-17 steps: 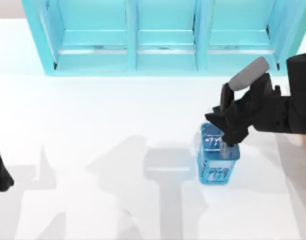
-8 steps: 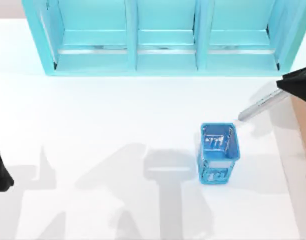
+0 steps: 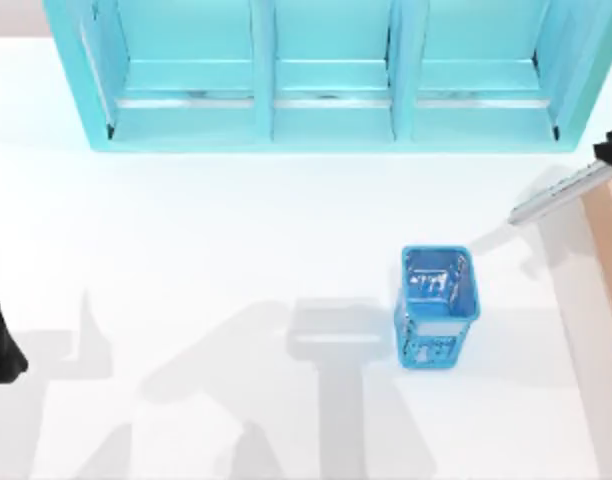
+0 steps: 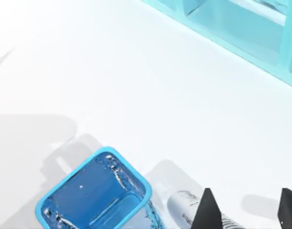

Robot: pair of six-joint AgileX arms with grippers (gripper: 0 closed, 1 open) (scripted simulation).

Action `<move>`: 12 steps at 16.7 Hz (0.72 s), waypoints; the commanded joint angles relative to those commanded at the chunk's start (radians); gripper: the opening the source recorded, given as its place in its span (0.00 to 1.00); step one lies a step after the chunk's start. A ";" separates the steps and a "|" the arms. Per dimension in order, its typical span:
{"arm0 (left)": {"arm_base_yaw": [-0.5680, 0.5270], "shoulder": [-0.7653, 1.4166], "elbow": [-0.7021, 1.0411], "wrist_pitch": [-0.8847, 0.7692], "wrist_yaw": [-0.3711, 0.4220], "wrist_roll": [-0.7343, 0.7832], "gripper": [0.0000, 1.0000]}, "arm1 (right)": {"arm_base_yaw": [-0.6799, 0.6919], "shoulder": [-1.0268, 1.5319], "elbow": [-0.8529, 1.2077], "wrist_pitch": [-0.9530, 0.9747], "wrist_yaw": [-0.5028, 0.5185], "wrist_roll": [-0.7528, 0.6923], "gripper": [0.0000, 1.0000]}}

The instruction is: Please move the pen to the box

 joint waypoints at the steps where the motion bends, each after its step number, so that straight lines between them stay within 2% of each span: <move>1: 0.000 0.000 0.000 0.000 0.000 0.000 1.00 | -0.001 0.000 0.002 -0.002 0.002 0.000 0.00; 5: 0.000 0.000 0.000 0.000 0.000 0.000 1.00 | -0.034 0.015 0.077 -0.113 0.107 -0.004 0.00; 12: 0.000 0.000 0.000 0.000 0.000 0.000 1.00 | -0.163 0.018 0.325 -0.512 0.541 -0.011 0.00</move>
